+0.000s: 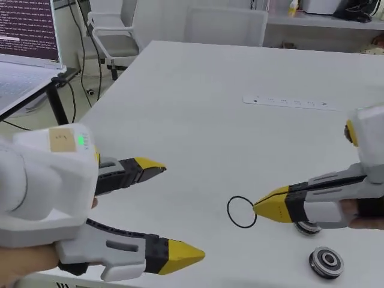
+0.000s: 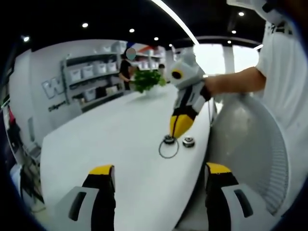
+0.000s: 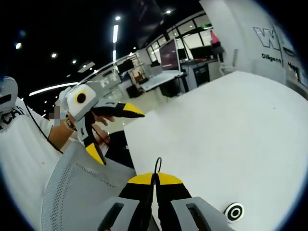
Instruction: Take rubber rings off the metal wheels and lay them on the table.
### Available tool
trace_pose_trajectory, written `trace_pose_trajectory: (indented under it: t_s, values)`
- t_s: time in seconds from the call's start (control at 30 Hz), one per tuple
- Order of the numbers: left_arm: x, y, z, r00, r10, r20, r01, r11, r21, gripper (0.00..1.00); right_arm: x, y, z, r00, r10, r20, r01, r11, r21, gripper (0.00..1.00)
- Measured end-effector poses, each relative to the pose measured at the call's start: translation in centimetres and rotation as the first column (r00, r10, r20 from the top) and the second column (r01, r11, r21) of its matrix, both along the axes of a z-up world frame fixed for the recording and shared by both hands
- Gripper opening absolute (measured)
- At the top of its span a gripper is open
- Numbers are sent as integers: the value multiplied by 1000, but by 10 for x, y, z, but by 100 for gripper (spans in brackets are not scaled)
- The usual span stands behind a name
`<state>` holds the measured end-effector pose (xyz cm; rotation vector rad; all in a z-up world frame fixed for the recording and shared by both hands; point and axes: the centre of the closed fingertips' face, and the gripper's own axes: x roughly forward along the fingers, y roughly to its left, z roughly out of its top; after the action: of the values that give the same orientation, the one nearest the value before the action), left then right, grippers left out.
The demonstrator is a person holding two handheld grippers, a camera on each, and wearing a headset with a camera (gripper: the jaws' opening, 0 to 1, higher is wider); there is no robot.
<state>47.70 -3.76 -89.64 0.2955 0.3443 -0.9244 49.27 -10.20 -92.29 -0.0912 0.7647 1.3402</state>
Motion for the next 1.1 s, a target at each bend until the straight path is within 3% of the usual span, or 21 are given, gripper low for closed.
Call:
trace_pose_trajectory:
  t_s: [0.4, 0.63, 0.73, 1.1]
  values:
    - [4, -2, -3, 1000, 4, -5, -4, 1000, 0, 76, 5, 5, -45, 996, 15, -84, -22, 996, -87, 0]
    - [5, -1, -5, 1000, 11, -12, -11, 1000, 6, 74, 8, 2, -68, 989, -55, -139, 42, 995, -91, 0]
    - [6, -1, -5, 1000, 14, -12, -14, 1000, 5, 74, 9, -4, -80, 988, -65, -141, 47, 991, -128, 0]
    - [4, 3, -6, 1000, 24, -16, -24, 1000, 11, 73, 13, -12, -93, 982, -108, -152, 83, 983, -161, 0]
